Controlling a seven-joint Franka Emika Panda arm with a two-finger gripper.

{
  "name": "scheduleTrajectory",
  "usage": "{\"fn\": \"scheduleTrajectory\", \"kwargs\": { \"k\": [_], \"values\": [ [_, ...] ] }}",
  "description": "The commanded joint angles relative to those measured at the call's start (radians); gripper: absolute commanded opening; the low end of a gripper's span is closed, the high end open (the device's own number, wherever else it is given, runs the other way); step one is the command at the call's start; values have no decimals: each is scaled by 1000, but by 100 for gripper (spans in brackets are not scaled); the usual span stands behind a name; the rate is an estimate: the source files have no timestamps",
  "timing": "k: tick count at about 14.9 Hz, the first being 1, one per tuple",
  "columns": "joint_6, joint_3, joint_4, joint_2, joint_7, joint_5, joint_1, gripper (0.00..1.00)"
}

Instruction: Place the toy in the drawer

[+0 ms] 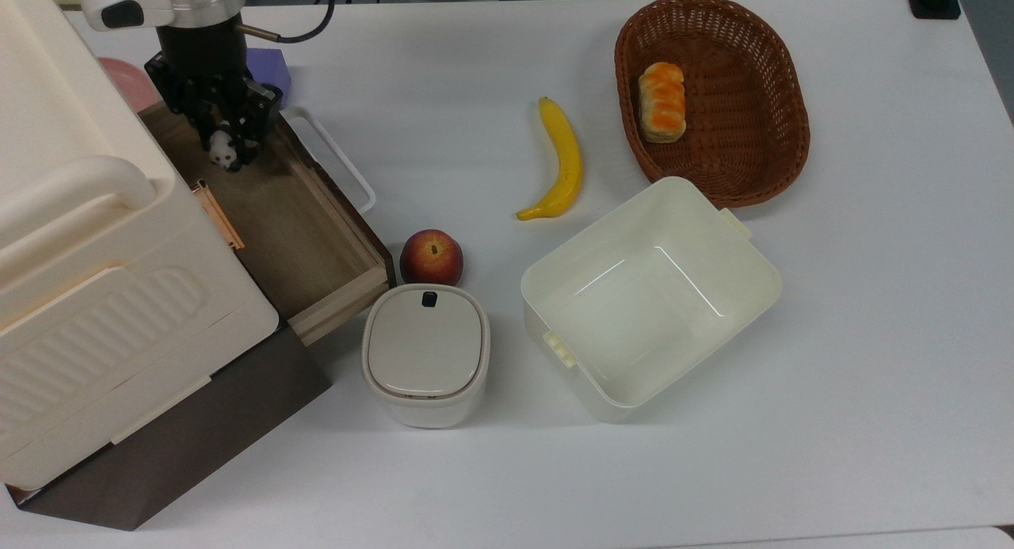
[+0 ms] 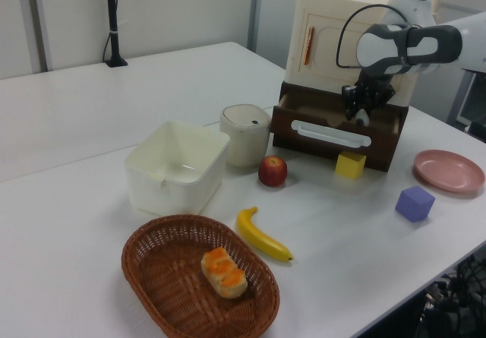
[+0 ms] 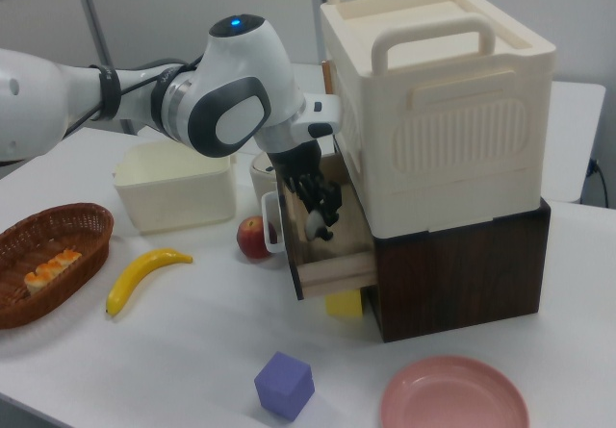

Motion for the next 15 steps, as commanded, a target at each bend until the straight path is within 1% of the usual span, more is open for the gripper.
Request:
{"fn": "scheduleTrajectory", "kwargs": {
  "k": [1,4,6,7,8,11,12,15],
  "values": [
    [-28,-6,-1,-17,-26,17,4,100],
    [-36,-1,6,-33,-20,21,10,100],
    [-100,11,31,-45,-5,23,26,100],
    [-135,19,47,-49,5,26,45,100],
    [-177,35,70,-60,28,27,62,100],
    [-243,141,114,-91,126,34,56,100],
    [-275,163,125,-102,155,37,56,100],
    [-390,219,189,-106,183,38,62,100]
  ]
}}
